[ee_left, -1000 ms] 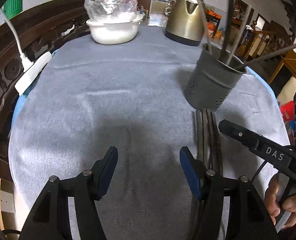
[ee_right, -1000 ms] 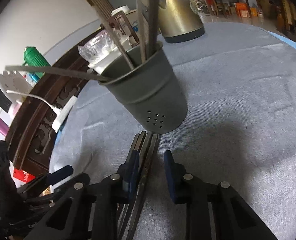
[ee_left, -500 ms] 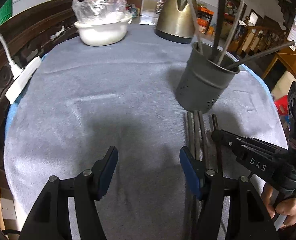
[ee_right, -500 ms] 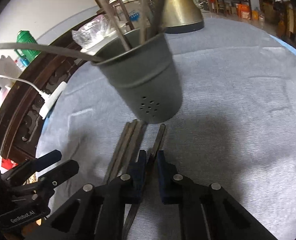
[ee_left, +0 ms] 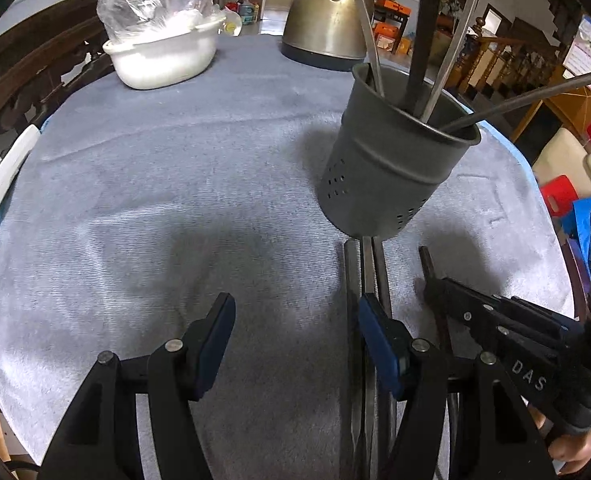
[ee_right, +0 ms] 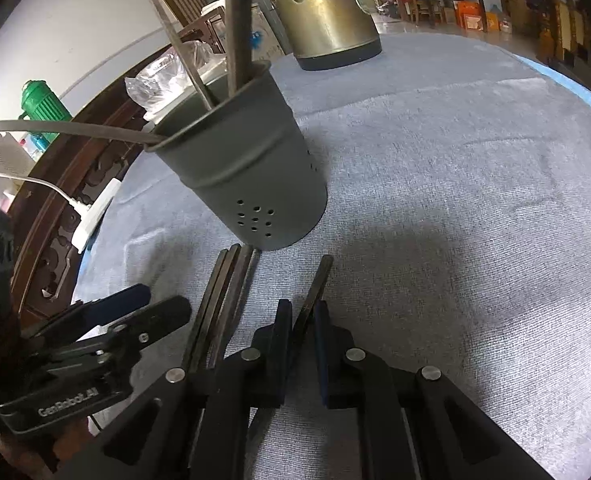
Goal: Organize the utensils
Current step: 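Lower both open tools onto the dark chopsticks beside the grey cup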
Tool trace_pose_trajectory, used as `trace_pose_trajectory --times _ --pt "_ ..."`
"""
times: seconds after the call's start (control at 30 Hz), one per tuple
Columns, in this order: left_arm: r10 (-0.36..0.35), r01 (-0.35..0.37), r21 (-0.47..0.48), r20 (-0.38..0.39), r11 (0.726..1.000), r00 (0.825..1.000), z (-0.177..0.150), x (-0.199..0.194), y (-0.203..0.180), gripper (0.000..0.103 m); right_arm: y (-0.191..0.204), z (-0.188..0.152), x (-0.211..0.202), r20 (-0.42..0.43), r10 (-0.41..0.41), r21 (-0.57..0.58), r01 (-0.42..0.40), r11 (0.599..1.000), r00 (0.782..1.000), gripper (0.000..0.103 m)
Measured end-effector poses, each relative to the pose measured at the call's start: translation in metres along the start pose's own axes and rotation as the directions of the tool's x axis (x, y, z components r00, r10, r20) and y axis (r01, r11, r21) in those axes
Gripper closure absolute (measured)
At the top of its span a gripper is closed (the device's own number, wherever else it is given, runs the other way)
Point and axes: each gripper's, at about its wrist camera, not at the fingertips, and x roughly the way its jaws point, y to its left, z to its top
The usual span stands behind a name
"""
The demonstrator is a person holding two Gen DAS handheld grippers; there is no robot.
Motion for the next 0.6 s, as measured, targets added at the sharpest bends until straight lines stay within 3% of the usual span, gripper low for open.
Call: trace_pose_trajectory --times 0.6 --pt "-0.004 0.004 -0.004 -0.01 1.0 1.0 0.005 0.016 -0.002 0.038 -0.003 -0.002 0.001 0.008 0.031 0.012 -0.031 0.999 0.999 0.091"
